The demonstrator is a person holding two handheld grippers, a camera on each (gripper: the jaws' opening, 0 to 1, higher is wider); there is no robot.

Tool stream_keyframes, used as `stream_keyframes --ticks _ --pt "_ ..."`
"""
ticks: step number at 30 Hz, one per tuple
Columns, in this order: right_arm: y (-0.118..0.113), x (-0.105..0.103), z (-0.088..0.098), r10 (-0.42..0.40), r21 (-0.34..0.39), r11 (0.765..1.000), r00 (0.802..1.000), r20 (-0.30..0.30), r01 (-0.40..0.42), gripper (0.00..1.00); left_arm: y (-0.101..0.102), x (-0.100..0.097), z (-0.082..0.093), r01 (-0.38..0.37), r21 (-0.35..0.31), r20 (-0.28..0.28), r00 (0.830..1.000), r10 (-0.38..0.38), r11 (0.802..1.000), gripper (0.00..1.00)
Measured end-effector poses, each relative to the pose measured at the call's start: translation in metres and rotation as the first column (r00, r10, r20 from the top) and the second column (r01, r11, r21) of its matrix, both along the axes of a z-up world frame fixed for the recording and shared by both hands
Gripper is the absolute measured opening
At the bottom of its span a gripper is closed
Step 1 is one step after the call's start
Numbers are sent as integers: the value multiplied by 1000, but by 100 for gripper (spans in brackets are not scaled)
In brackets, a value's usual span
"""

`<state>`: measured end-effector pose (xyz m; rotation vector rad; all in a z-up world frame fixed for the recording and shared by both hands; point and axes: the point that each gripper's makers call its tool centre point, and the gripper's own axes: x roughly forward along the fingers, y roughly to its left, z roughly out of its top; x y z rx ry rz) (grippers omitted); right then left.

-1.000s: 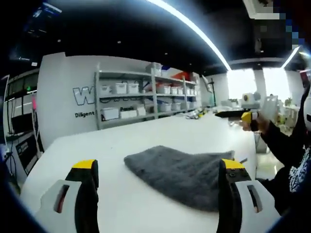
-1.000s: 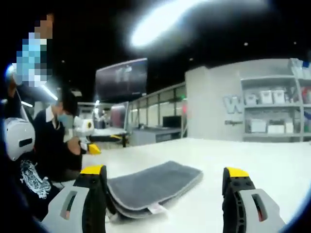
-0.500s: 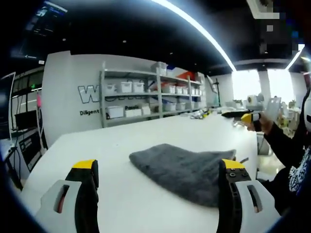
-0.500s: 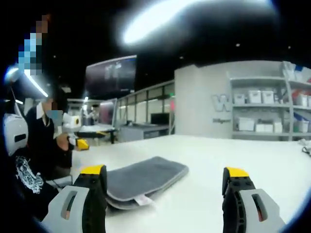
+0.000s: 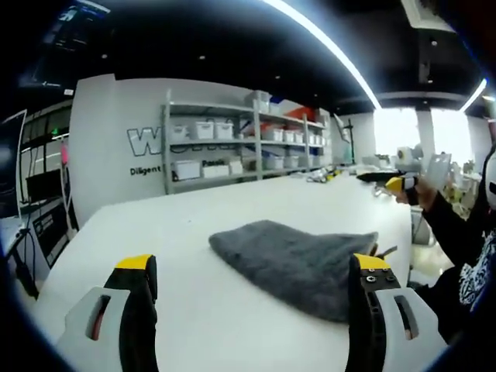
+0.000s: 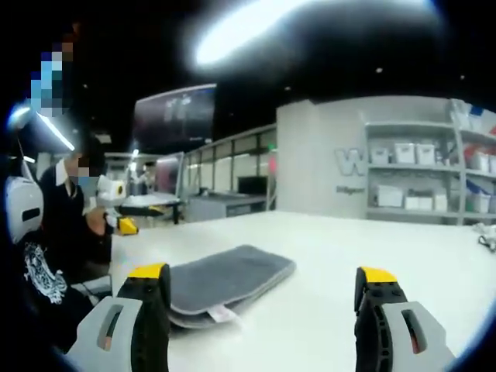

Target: Open the folded towel by lifting each exposed corner and separating the folded layers until the towel lies flat within the target outline without major curled edges

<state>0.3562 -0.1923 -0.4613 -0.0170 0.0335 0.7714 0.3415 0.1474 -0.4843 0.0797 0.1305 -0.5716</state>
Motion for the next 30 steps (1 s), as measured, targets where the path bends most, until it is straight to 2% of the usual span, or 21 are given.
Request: stream_keyframes --ticks 7,11,14,20,25,30 --pt "-4 5 -2 -13 -29 999 1000 5 13 100 -7 -2 -3 18 15 -13 1000 -18 1000 100" --pt "-2 12 -3 -13 -81 997 1000 23 14 100 -11 -3 -8 19 85 -25 1000 -17 996 100" --pt "0 14 1 4 -92 996 1000 30 -1 100 -14 -4 -9 19 116 -26 1000 -16 993 100" --pt "0 19 6 9 -103 995 999 42 -5 100 -19 -8 1 30 122 -9 1000 -29 992 100" --pt "-2 23 11 5 -106 994 999 53 1 100 -23 -10 14 33 103 16 999 -35 994 100" --pt "-3 24 13 2 -113 994 999 55 4 100 -29 -11 15 48 111 20 998 -51 993 100"
